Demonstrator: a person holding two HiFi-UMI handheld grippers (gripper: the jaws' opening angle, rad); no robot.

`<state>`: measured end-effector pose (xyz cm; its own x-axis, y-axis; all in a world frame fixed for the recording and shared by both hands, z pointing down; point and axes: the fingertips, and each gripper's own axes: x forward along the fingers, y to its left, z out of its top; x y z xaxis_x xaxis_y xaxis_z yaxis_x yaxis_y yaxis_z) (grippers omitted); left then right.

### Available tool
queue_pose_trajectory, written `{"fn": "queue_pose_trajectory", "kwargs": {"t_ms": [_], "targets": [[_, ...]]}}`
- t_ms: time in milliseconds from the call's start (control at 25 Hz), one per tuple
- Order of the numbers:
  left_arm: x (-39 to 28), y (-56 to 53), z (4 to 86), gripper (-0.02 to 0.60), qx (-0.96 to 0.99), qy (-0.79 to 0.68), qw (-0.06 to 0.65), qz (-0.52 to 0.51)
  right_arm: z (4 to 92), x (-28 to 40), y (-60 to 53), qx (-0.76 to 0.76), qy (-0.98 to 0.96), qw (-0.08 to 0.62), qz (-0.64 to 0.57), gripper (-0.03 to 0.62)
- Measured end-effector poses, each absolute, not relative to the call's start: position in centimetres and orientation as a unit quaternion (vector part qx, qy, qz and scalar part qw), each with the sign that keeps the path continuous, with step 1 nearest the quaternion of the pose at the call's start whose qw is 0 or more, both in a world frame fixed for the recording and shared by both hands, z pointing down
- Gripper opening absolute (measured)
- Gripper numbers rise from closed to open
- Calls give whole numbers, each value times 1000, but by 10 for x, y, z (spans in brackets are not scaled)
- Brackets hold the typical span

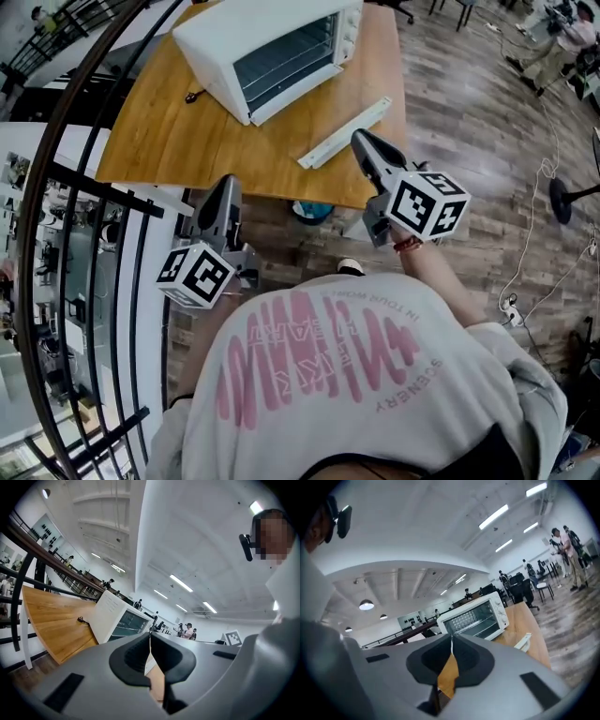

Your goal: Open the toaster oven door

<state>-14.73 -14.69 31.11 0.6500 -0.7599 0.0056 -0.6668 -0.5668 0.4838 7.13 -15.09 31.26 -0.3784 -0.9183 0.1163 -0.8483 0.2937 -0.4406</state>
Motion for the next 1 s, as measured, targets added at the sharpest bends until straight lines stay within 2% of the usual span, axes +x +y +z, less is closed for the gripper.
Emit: {"fn": "queue_pose_trajectory", "kwargs": {"t_ms": [160, 440, 1000], "targets": [[-152, -142, 309, 23, 887, -390, 228, -98, 313, 66, -145, -582, 795, 42, -167, 18], [-165, -145, 315, 23, 888, -384, 235, -99, 330, 53, -146, -597, 788, -6, -151, 26], [-171, -146, 322, 23, 889, -381, 233, -100, 339, 55, -142, -607, 779, -9, -155, 25]]}}
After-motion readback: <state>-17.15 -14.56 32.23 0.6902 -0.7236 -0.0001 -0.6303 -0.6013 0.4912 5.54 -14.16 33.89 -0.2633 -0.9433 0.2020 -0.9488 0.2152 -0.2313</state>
